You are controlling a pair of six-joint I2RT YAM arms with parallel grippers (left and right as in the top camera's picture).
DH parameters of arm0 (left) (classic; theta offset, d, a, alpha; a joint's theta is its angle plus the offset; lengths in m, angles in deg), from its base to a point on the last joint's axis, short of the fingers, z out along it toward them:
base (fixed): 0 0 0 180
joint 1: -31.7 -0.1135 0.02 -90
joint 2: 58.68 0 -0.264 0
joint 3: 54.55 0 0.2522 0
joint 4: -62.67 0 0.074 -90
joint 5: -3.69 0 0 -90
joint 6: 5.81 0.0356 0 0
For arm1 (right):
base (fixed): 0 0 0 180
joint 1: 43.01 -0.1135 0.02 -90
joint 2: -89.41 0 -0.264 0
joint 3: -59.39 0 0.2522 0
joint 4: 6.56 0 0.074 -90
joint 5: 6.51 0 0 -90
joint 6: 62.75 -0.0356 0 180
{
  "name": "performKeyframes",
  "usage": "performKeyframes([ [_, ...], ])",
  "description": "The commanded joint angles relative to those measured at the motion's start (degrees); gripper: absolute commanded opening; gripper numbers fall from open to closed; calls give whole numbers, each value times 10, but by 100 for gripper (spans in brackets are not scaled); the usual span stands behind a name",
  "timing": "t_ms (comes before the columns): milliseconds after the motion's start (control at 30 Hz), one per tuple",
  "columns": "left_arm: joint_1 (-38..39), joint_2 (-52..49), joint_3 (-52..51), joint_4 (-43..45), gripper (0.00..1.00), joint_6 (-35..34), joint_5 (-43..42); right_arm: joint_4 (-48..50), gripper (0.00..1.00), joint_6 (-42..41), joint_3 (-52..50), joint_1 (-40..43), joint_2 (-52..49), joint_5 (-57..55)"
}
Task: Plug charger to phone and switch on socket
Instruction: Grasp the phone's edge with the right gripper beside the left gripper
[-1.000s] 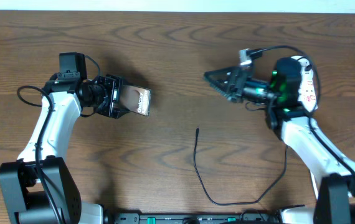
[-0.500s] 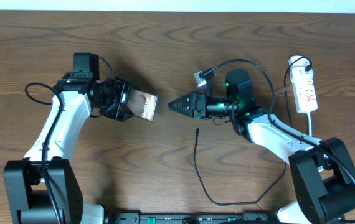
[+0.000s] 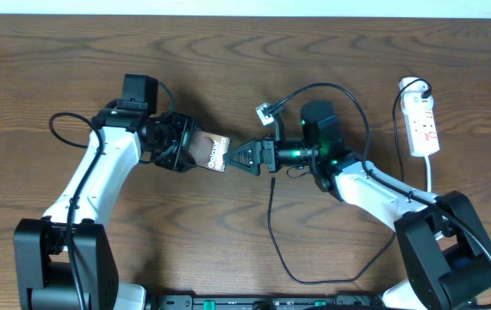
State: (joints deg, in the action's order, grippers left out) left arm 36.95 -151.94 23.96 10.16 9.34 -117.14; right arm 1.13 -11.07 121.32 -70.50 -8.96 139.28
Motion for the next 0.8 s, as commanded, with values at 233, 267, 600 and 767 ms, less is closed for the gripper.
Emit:
performKeyframes([
  [233,25,10,19,5,7,-35,5,0,99,-60,5,-35,-2,-72],
  [267,26,10,19,6,7,-35,5,0,99,-64,5,-38,-2,-77],
  [600,26,10,19,6,7,-37,4,-1,86,-97,5,-54,-2,-103],
  [767,26,10,19,6,7,-37,0,-13,80,-96,5,-63,-2,-121],
])
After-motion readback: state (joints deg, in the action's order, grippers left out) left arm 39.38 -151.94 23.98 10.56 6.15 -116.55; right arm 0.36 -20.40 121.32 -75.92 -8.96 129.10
